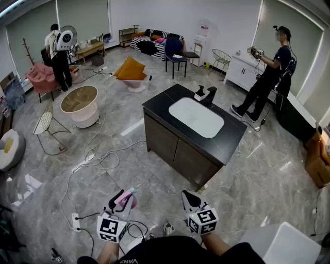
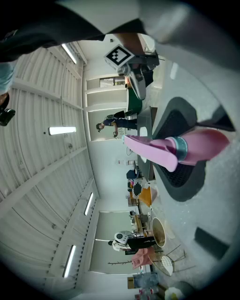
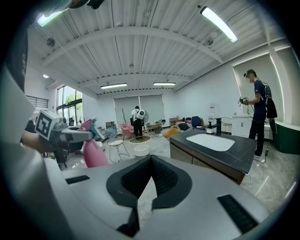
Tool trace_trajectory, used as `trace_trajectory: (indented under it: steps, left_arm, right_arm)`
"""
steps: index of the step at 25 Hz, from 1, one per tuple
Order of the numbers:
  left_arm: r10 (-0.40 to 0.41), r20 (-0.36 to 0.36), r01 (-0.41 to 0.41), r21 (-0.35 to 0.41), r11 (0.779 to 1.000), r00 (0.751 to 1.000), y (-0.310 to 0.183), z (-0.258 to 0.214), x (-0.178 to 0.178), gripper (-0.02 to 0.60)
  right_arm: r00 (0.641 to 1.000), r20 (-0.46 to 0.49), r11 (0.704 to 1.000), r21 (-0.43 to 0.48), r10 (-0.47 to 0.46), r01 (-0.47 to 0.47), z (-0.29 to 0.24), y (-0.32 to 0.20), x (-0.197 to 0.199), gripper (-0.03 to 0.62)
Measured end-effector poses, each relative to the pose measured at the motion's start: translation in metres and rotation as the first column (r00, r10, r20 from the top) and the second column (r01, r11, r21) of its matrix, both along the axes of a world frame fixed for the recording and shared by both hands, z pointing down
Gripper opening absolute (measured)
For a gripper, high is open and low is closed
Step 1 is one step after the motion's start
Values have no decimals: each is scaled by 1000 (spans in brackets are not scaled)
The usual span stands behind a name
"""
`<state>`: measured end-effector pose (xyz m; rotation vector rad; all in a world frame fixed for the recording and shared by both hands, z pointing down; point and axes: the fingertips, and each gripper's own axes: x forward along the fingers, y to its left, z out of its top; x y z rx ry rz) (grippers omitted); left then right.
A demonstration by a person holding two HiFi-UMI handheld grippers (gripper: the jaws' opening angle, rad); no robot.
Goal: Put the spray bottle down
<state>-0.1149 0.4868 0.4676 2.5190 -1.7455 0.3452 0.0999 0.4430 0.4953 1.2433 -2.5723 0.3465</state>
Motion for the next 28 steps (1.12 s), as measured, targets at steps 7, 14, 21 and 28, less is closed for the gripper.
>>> trace_trajectory:
  steps: [7,14,21,28]
  left_arm:
    - [-5,-14,5,9,1000,1000,-32,2,22,147]
    - [-27,-15,27,24,999,1000,-77,4,41,146]
    - [-63,-42,63,3,998,997,-117,12,35,146]
    - [-60,-57,61,12,998,997,-196,19,2,146]
  right_arm:
    - [996,84,1000,18,-18,16,-3,-29,14,7]
    - [996,79,999,-11,-30,31,11,-76,35,21]
    - [996,63,998,-19,-56,57,18,-123,30,17]
    - [998,63,999,-27,-27,29,25,-195,3,11]
